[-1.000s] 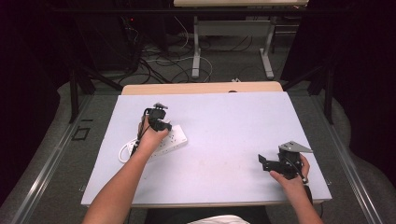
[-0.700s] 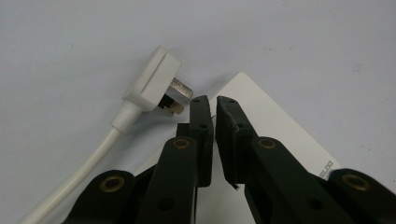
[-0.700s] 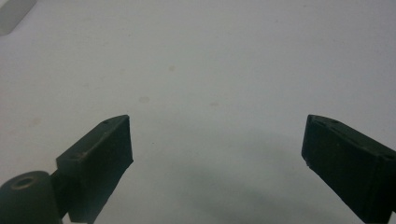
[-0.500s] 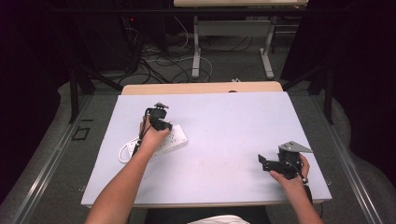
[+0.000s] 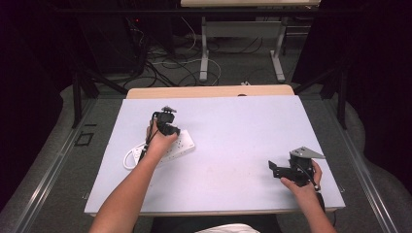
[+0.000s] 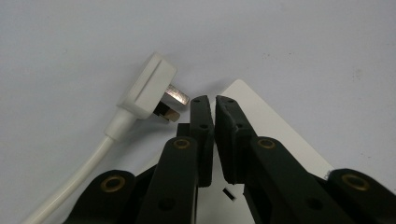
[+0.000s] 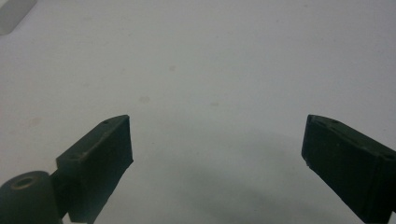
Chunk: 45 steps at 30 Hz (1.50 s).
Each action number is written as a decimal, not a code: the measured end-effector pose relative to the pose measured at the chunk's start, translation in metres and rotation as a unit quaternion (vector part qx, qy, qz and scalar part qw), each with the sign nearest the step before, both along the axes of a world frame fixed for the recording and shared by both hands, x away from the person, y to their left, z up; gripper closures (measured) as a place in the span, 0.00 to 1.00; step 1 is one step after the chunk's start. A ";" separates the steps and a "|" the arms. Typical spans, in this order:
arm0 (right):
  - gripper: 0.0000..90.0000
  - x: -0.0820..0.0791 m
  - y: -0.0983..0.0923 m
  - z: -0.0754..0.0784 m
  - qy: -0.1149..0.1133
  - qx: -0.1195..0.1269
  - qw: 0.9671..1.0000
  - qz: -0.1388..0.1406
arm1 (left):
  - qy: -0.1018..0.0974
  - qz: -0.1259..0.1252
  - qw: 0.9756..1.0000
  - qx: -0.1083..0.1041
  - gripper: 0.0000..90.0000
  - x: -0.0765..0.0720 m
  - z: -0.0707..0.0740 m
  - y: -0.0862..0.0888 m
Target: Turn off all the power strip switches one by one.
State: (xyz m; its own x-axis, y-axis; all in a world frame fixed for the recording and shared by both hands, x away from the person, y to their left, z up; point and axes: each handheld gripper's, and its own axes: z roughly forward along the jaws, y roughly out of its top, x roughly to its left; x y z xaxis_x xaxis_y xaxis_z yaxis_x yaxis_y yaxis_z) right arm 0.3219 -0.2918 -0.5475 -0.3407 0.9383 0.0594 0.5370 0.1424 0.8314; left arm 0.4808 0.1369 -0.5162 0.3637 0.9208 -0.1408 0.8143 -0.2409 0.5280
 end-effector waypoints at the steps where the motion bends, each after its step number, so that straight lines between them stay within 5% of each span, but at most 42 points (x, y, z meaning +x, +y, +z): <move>1: 0.09 0.000 0.000 0.000 0.000 0.000 1.000 0.000 | 0.001 -0.001 1.000 0.000 0.95 0.000 0.000 0.000; 28: 0.09 0.000 0.001 0.000 -0.002 -0.003 1.000 0.002 | -0.002 -0.002 1.000 0.009 0.99 0.000 -0.001 0.002; 45: 0.09 0.000 0.001 0.000 -0.001 0.001 1.000 0.002 | -0.002 0.000 1.000 -0.008 1.00 0.000 -0.004 0.001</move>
State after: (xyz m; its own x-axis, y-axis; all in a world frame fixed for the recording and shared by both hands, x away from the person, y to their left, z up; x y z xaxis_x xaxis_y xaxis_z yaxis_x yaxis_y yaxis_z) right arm 0.3217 -0.2908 -0.5471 -0.3452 0.9366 0.0599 0.5353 0.1441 0.8323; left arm 0.4804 0.1376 -0.5198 0.3635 0.9187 -0.1545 0.8124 -0.2314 0.5352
